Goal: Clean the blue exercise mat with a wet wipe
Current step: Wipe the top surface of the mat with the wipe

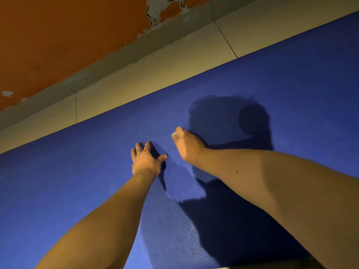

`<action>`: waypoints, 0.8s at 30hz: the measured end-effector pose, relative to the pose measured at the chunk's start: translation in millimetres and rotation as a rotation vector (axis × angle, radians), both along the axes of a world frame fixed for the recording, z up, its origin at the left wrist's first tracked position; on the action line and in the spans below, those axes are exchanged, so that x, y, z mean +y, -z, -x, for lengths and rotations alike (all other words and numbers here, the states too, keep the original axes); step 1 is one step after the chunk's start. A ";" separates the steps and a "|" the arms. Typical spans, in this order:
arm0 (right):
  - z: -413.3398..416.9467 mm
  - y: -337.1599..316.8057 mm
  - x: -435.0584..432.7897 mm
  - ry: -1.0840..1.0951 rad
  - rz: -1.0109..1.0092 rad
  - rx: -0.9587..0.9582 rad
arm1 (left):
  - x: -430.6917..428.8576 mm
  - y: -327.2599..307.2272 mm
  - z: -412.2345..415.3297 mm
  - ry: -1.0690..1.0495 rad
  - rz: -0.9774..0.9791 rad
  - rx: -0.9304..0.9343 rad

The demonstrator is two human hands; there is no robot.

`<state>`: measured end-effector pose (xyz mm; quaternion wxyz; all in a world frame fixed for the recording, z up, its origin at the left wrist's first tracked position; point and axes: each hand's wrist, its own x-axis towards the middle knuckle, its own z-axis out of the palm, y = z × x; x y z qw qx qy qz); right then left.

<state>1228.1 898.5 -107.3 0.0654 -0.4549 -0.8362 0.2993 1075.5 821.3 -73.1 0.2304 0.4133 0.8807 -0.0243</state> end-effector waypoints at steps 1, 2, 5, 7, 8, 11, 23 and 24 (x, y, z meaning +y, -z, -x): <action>3.3 1.7 -1.2 -0.105 0.001 0.001 | 7.0 -0.5 2.5 0.008 0.024 -0.005; 3.7 2.3 1.5 -0.183 -0.020 0.005 | 12.9 -1.0 3.8 0.015 0.058 -0.009; -4.1 9.6 32.9 -0.137 -0.101 0.039 | 21.9 -0.8 4.8 -0.011 0.167 -0.046; -18.0 3.9 63.3 -0.016 -0.135 0.011 | 24.1 -0.4 4.9 -0.016 0.224 -0.059; -25.1 -0.6 77.6 0.042 -0.146 -0.028 | 24.8 -0.5 5.0 -0.004 0.242 -0.052; -31.1 -9.2 101.1 0.215 -0.071 -0.035 | 26.4 -1.6 6.2 0.019 0.265 -0.034; 18.2 6.2 46.5 -0.103 -0.299 -0.093 | 28.2 -0.9 8.1 0.030 0.276 -0.025; 15.6 8.2 45.5 -0.114 -0.300 -0.111 | 28.5 -0.8 8.1 0.030 0.275 -0.027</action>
